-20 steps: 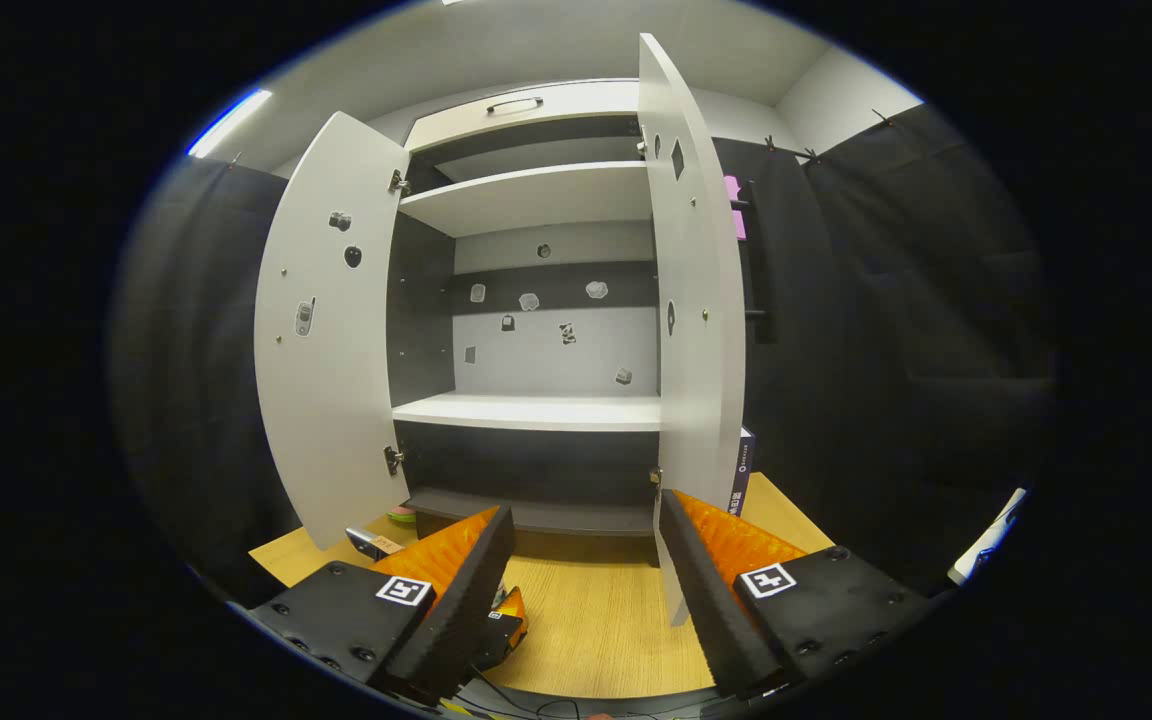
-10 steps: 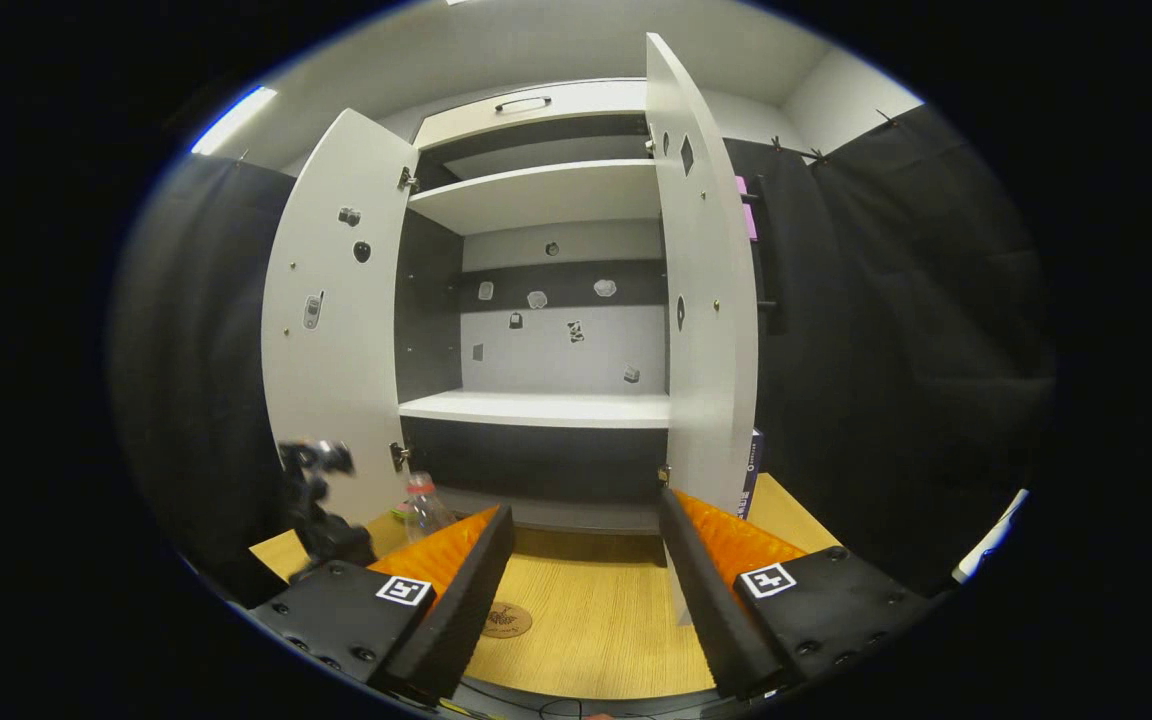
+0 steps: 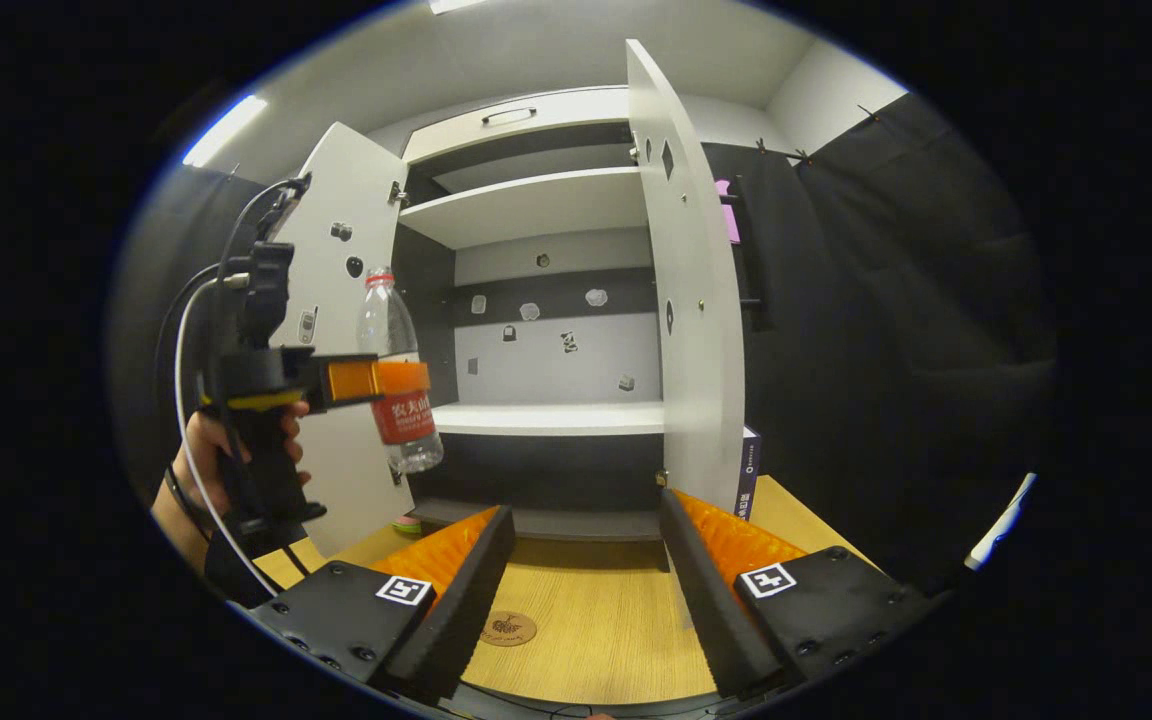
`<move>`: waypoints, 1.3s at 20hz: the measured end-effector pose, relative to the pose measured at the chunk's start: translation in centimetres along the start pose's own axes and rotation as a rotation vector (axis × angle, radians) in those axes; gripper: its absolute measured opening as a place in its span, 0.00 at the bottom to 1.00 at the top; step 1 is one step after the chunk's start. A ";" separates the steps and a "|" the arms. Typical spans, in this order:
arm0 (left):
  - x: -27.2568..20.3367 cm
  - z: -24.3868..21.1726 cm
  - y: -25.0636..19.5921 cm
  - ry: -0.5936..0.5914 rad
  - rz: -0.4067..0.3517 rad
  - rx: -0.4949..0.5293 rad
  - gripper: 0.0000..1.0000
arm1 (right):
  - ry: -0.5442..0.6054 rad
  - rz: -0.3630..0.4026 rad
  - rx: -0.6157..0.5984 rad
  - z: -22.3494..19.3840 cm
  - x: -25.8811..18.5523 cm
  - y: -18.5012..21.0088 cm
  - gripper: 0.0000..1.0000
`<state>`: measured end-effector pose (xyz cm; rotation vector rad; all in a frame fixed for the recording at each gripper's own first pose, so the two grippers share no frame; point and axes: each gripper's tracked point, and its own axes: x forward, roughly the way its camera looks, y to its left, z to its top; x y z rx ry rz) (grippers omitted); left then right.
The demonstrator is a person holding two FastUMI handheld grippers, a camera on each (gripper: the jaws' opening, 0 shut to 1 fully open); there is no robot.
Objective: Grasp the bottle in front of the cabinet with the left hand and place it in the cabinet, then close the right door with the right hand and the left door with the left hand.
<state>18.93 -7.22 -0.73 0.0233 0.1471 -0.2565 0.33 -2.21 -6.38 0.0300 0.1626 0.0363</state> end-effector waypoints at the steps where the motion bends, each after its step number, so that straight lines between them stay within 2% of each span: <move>1: 1.7 0.9 0.0 -0.008 -0.001 0.010 0.71 | -0.008 -0.012 0.006 0.2 -0.1 -0.4 0.96; 3: 5.7 2.1 -0.2 -0.004 -0.006 0.019 0.71 | -0.023 -0.043 0.008 0.6 -0.5 -1.5 0.96; 5: 9.9 2.6 -0.4 0.021 -0.017 -0.031 0.70 | -0.029 -0.086 0.009 0.8 -0.9 -3.1 0.96; 6: 11.9 2.5 -0.2 0.032 -0.010 -0.048 0.72 | -0.031 -0.108 0.013 0.7 -1.3 -3.9 0.96; 9: 17.4 1.6 0.5 0.049 0.016 -0.019 0.72 | -0.040 -0.187 0.018 1.0 -2.2 -6.7 0.96; 13: 22.2 -1.0 1.0 0.083 0.040 0.028 0.72 | -0.027 -0.292 0.025 0.5 -3.8 -10.5 0.96; 15: 23.7 -2.6 1.1 0.114 0.039 0.047 0.72 | -0.015 -0.324 0.044 -0.2 -4.2 -11.7 0.96; 19: 25.0 -4.8 1.2 0.153 0.042 0.023 0.72 | -0.005 -0.343 0.068 -0.8 -4.2 -12.5 0.96; 23: 25.3 -6.5 2.0 0.183 0.055 0.033 0.73 | -0.009 -0.333 0.055 -0.5 -3.6 -12.5 0.96; 26: 25.1 -6.3 2.0 0.164 0.053 0.027 0.75 | -0.003 -0.325 0.053 -0.8 -3.4 -12.4 0.96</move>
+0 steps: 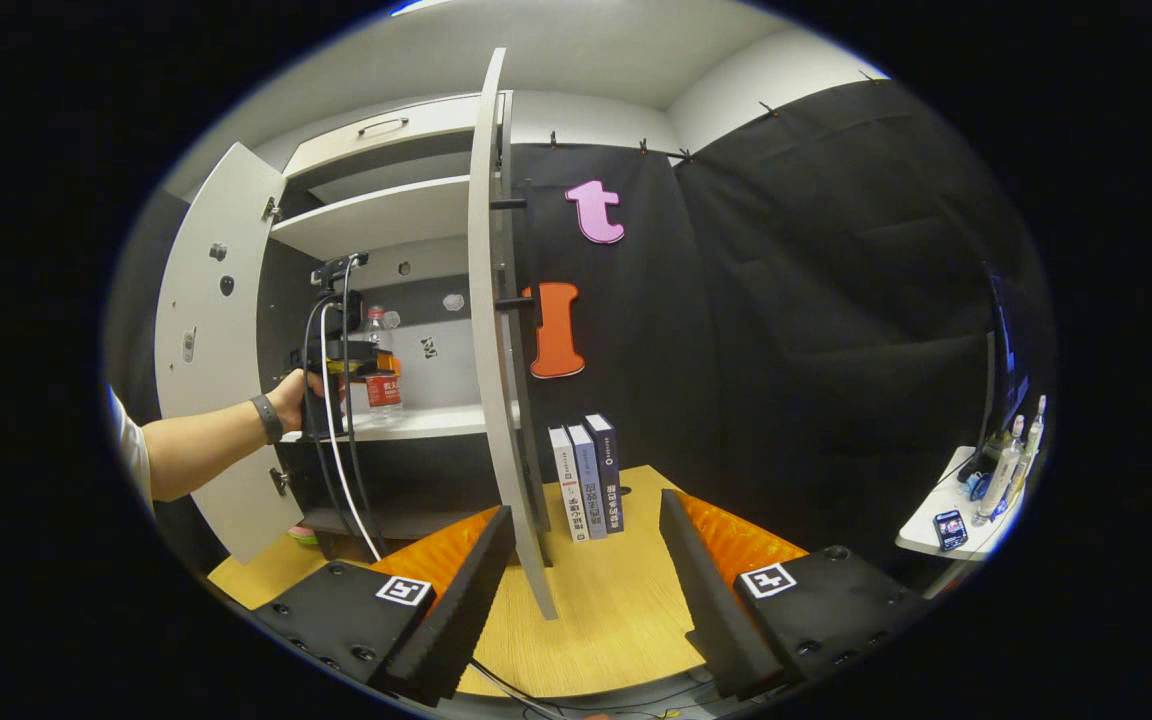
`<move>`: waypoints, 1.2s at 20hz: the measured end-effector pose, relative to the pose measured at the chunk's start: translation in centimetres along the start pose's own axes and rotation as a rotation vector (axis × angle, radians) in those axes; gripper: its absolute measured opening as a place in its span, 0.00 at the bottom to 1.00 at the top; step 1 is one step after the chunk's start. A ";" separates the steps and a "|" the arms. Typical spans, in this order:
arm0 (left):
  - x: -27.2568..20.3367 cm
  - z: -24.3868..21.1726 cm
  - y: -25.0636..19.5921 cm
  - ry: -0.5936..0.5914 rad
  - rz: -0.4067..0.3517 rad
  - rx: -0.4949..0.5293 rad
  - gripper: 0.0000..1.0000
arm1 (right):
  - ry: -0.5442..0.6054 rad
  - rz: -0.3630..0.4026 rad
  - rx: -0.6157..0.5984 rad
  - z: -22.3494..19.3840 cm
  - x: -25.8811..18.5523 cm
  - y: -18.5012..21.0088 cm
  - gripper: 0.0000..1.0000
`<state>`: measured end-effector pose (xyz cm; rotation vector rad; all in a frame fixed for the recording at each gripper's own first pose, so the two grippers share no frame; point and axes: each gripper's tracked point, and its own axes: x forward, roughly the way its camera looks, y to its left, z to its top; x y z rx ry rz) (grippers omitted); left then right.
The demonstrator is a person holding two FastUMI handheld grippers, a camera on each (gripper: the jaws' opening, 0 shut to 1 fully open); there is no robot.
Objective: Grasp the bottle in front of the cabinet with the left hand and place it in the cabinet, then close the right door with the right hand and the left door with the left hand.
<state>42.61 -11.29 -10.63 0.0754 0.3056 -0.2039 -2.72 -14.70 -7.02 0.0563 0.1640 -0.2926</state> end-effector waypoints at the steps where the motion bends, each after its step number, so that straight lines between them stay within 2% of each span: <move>1: 0.0 0.1 0.3 -0.005 0.004 0.004 0.78 | 0.002 0.002 0.000 0.0 0.0 0.0 0.96; 2: 0.0 0.3 0.4 -0.012 0.003 0.007 0.81 | 0.003 0.005 0.001 -0.1 0.1 0.1 0.96; 3: -0.1 0.6 0.5 -0.024 0.007 0.008 0.90 | 0.003 0.007 0.000 0.0 0.0 0.2 0.96; 5: -0.9 2.0 0.2 -0.073 -0.003 -0.007 0.95 | 0.003 0.007 -0.003 0.0 -0.2 0.2 0.96; 9: -4.7 7.6 -0.6 -0.227 -0.013 -0.028 0.94 | -0.001 0.010 -0.002 0.3 -0.5 0.4 0.96; 15: -14.3 12.4 -3.3 -0.338 -0.080 -0.042 0.94 | -0.016 0.052 -0.020 0.9 -0.8 2.0 0.96; 19: -20.7 12.1 -3.0 -0.392 -0.069 -0.037 0.94 | -0.027 0.120 -0.022 1.5 -0.8 4.2 0.96; 24: -27.1 7.5 -1.2 -0.372 -0.019 -0.036 0.94 | -0.043 0.191 -0.035 2.0 -0.5 6.9 0.96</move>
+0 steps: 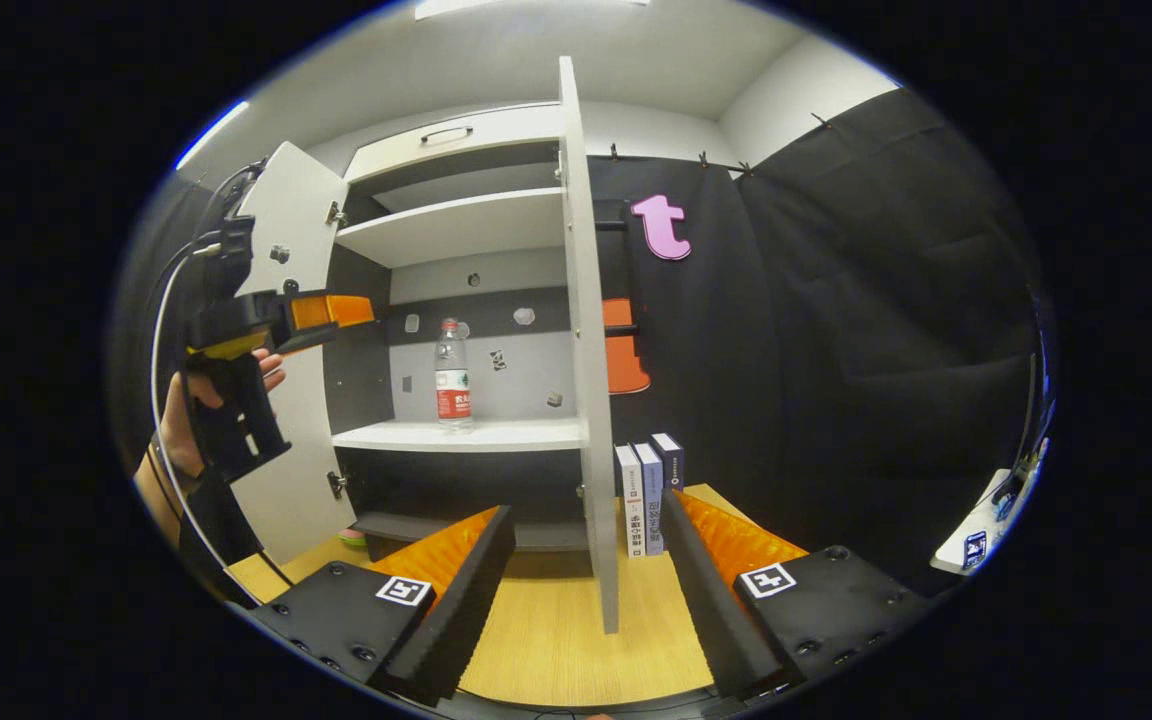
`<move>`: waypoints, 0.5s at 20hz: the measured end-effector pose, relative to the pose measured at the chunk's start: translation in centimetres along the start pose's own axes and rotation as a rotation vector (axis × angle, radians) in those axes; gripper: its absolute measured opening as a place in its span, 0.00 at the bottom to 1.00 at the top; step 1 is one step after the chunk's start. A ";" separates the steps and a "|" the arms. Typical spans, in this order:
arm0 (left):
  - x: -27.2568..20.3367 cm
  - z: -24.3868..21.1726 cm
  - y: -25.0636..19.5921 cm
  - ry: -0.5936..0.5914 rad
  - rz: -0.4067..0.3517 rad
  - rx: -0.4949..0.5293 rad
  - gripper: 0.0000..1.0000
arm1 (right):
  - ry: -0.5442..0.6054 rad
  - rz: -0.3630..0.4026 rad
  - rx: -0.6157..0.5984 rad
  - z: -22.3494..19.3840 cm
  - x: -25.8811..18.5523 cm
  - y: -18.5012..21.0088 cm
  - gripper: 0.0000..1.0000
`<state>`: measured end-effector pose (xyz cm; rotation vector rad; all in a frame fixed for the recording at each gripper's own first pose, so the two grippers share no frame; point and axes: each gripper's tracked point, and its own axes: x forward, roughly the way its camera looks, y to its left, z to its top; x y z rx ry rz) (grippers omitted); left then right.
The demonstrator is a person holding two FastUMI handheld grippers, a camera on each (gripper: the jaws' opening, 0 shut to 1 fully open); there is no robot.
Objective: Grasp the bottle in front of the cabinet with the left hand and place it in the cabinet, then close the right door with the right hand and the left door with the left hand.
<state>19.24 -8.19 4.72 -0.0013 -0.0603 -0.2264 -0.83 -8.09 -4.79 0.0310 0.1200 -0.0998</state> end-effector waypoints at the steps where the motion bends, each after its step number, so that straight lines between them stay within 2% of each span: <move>1: -1.7 -0.5 0.8 0.007 0.022 0.011 0.94 | 0.000 0.013 0.006 0.0 0.1 0.4 0.96; 7: -10.2 -4.7 3.2 0.051 0.142 0.098 0.94 | 0.015 0.046 -0.005 -1.6 0.3 2.0 0.96; 10: -13.5 -7.8 2.9 0.094 0.186 0.077 0.94 | 0.034 0.041 -0.026 -2.9 0.3 2.1 0.96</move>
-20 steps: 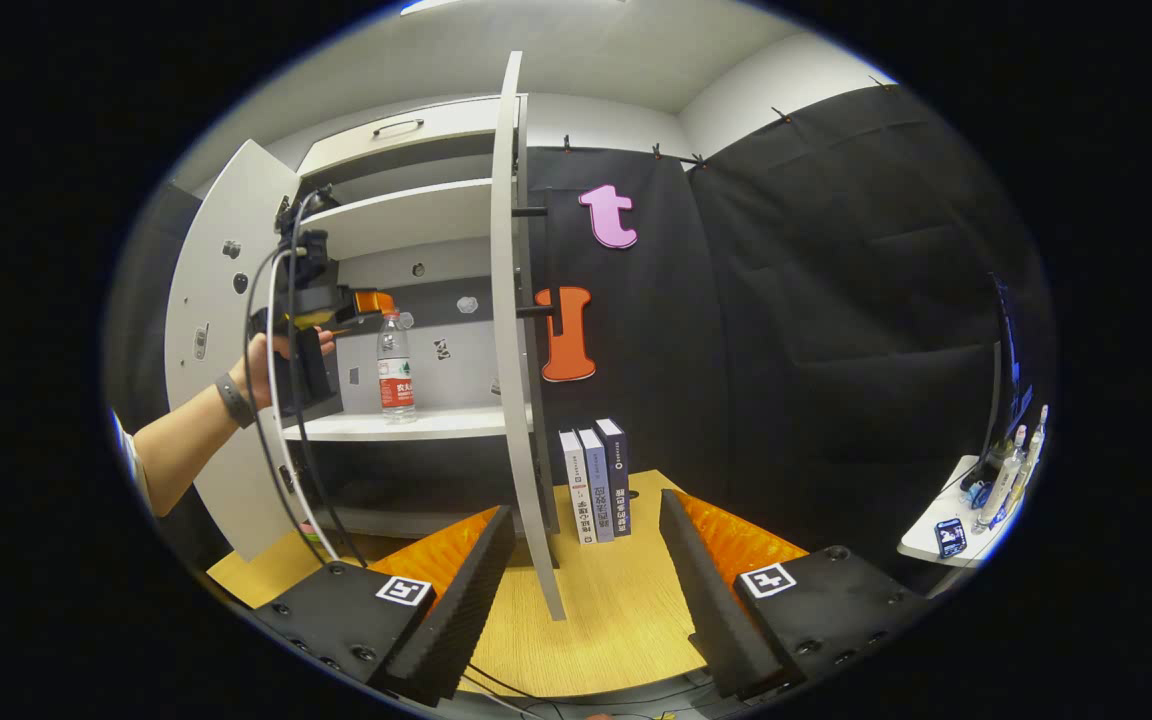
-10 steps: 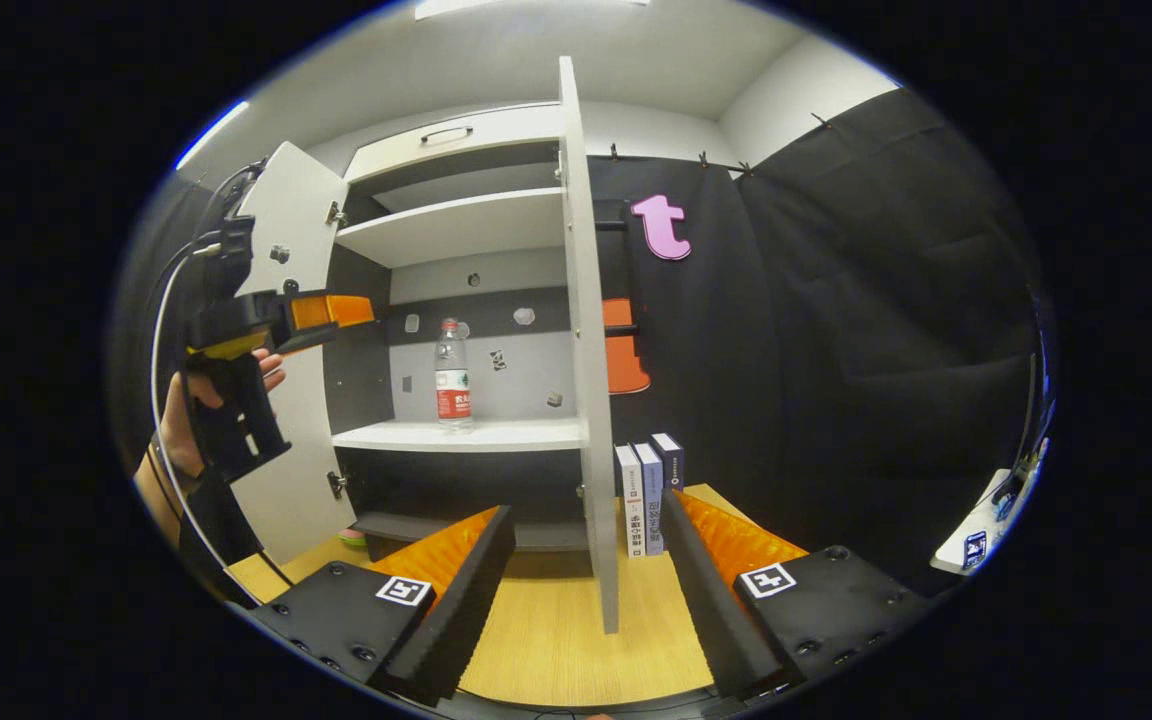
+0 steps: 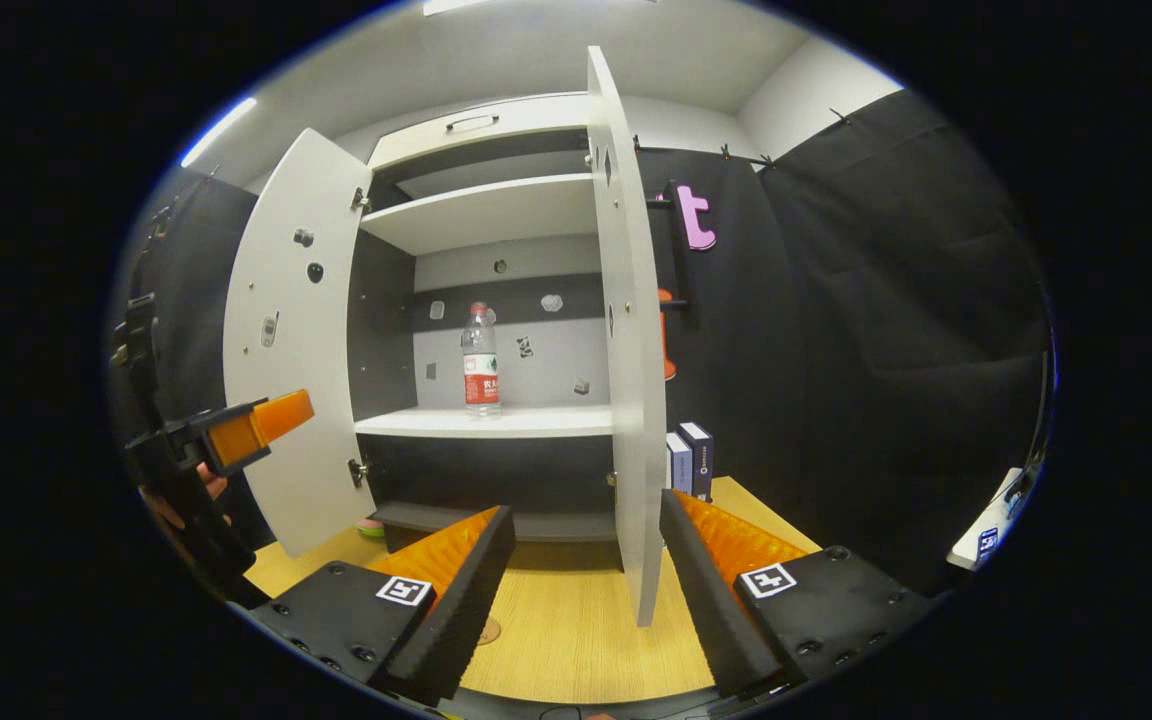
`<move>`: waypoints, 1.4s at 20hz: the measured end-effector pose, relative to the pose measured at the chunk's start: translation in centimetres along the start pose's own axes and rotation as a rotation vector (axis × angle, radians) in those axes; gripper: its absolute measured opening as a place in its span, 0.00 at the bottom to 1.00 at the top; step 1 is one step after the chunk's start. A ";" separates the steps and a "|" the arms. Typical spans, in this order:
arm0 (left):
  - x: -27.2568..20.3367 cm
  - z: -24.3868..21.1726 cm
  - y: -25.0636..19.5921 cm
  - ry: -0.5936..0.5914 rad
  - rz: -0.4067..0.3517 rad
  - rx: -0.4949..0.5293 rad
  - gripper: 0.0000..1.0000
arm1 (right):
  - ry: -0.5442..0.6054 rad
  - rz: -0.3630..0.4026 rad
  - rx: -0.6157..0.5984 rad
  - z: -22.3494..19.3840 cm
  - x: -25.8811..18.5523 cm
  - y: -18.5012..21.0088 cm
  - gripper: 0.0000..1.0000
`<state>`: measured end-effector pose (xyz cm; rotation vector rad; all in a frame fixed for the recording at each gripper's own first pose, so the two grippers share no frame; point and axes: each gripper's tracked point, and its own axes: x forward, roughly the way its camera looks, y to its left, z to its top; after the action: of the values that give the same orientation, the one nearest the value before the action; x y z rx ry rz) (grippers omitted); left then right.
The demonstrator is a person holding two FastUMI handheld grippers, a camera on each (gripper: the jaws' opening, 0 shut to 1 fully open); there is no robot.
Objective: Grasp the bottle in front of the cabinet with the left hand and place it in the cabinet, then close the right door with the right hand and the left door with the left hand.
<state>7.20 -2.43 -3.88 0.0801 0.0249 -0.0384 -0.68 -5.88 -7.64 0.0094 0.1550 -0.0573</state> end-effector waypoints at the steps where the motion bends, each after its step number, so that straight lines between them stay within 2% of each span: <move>1: -0.8 -1.0 -0.2 0.019 0.005 -0.008 0.94 | -0.002 0.001 -0.004 0.1 -0.1 0.1 0.96; 4: -2.7 -2.4 -0.6 0.047 0.000 -0.025 0.95 | -0.033 -0.013 -0.020 1.7 -0.7 -1.1 0.96; 9: -4.3 -2.2 0.9 0.048 0.020 -0.013 0.95 | -0.099 -0.120 -0.010 7.0 -0.3 -7.6 0.96; 12: -5.3 -1.7 1.8 0.038 0.034 -0.005 0.94 | -0.134 -0.155 0.053 10.5 1.3 -11.4 0.96; 15: -6.0 -0.9 2.3 0.022 0.044 -0.011 0.94 | -0.155 -0.165 0.053 13.5 4.0 -14.0 0.96; 18: -6.2 -0.6 2.5 0.022 0.048 -0.019 0.94 | -0.183 -0.186 0.010 15.9 7.0 -15.3 0.96; 21: -6.8 -0.9 3.1 0.022 0.060 -0.020 0.94 | -0.160 -0.189 -0.004 16.0 9.1 -15.3 0.96; 27: -6.7 -1.2 3.4 0.021 0.057 -0.017 0.94 | -0.168 -0.180 -0.012 16.2 9.5 -14.5 0.94; 28: -6.6 -1.3 3.2 0.022 0.050 -0.023 0.94 | -0.169 -0.171 -0.018 16.2 9.4 -14.1 0.90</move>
<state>0.74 1.13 -4.75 0.0582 0.0452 0.0126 10.23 -20.70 6.81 -0.0264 -0.0134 -0.2269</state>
